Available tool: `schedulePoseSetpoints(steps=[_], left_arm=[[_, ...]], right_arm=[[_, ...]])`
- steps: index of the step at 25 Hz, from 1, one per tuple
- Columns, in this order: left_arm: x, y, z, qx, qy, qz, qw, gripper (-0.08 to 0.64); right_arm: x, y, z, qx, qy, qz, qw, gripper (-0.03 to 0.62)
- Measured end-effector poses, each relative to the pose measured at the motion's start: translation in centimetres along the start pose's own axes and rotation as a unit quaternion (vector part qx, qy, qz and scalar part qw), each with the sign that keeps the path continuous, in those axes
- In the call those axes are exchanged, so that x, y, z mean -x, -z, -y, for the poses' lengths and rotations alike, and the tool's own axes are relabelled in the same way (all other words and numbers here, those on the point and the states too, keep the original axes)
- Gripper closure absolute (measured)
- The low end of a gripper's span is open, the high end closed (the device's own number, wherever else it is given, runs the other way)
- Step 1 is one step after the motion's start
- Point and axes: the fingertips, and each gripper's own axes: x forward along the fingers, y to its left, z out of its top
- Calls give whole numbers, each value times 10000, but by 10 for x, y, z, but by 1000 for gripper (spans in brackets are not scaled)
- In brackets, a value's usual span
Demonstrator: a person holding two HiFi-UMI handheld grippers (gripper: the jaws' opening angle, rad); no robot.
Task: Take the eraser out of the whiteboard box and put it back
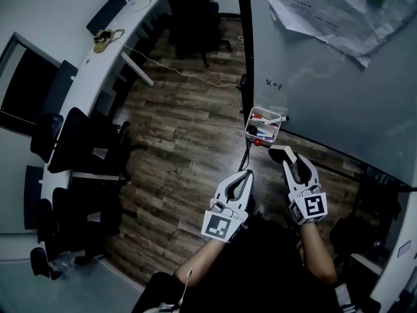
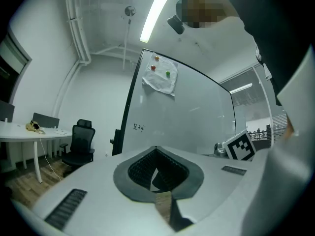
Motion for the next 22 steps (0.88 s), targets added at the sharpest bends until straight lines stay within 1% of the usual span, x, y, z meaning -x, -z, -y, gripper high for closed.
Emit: schedulePoseSetpoints(steps=[3, 7, 9, 16, 22], left_arm=[[12, -2, 10, -67, 63, -21, 10000, 554], [22, -4, 23, -101, 217, 0, 9997, 554], [25, -6, 27, -117, 306, 24, 9995, 554], [34, -23, 33, -162, 672, 251, 9973, 554], [54, -34, 30, -179, 974, 313, 9946, 554]], right_arm=[[18, -6, -9, -63, 57, 3, 10000, 434], [41, -14, -13, -57, 210, 193, 9996, 434], [54, -12, -14, -59, 310, 131, 9994, 434], [91, -27, -33, -45, 705, 285, 9971, 435], [112, -32, -64, -66, 1006, 381, 9942, 434]])
